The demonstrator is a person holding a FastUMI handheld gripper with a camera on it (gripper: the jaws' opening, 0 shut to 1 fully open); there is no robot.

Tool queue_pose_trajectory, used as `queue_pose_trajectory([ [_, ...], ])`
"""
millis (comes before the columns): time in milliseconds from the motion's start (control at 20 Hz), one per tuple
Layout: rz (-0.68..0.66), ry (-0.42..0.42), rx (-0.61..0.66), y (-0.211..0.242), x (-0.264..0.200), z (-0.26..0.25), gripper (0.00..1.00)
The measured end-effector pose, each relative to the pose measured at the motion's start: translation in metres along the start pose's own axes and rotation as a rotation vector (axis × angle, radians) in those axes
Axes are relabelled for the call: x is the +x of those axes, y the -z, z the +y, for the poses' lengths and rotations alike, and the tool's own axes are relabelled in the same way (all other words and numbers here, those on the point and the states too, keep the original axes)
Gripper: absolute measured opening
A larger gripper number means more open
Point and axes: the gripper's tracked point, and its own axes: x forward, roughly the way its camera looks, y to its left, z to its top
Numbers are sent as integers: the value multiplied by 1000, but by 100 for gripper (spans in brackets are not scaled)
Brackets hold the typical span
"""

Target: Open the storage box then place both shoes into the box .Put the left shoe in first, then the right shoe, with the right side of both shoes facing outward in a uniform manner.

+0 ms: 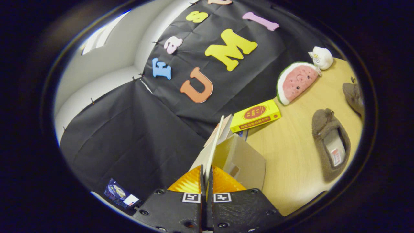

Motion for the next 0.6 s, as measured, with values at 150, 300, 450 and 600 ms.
queue_pose_trajectory([
  [150, -4, -17, -57, -14, 6, 32, 0],
  [300, -3, -46, -127, -25, 17, 70, 0],
  [450, -10, -67, -226, -28, 32, 110, 0],
  [600, -1, -91, -322, -18, 49, 153, 0],
])
